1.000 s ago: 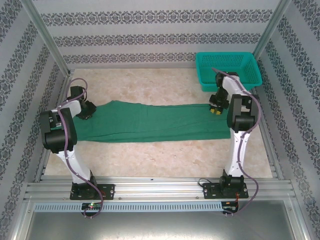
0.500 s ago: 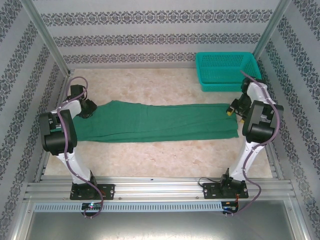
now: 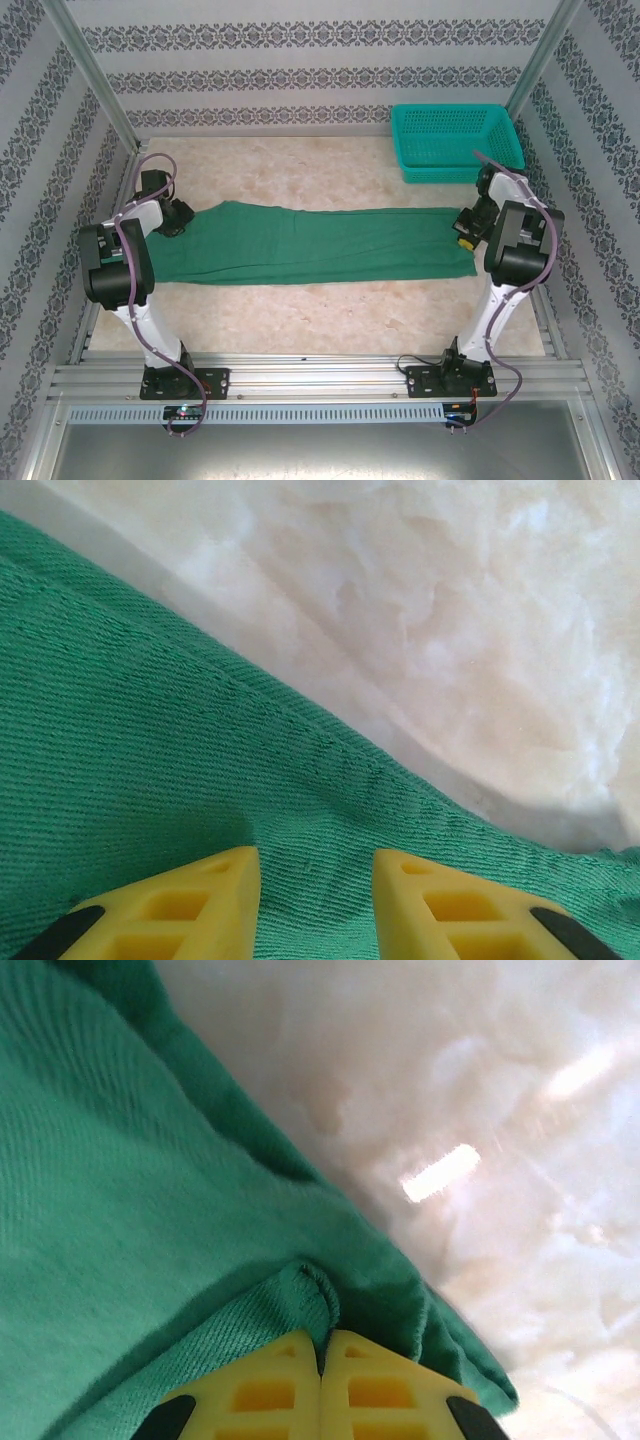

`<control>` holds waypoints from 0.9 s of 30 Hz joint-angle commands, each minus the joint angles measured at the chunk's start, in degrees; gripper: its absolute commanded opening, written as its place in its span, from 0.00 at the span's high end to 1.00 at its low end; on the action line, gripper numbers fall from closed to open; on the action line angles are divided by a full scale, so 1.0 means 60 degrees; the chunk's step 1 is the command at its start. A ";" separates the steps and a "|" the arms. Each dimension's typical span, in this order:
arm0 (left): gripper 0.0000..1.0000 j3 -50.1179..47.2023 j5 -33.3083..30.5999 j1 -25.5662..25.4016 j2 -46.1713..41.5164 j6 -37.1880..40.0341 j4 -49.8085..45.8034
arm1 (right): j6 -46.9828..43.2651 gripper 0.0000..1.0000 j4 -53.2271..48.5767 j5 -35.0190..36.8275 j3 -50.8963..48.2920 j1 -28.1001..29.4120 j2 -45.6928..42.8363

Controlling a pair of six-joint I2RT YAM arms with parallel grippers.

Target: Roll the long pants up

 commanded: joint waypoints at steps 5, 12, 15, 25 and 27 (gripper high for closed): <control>0.65 -0.0069 0.0069 -0.0073 0.0075 0.0241 -0.0043 | -0.0147 1.00 -0.0418 0.0960 -0.1515 0.0080 -0.2130; 0.65 -0.0084 0.0159 -0.0073 0.0138 0.0323 -0.0099 | -0.0310 0.71 -0.0938 0.1556 -0.2544 0.0181 -0.3436; 0.65 -0.0057 0.0268 -0.0073 0.0184 0.0307 -0.0042 | -0.0298 0.44 -0.0923 0.1676 -0.2796 0.0166 -0.4064; 0.66 -0.0164 0.0496 -0.0073 0.0217 0.0211 0.0137 | 0.0209 1.00 0.0662 0.0312 -0.1851 0.1105 -0.2541; 0.67 -0.0237 0.0421 -0.0073 0.0175 0.0261 0.0116 | 0.0319 1.00 0.0690 0.0353 -0.1359 0.1402 -0.1823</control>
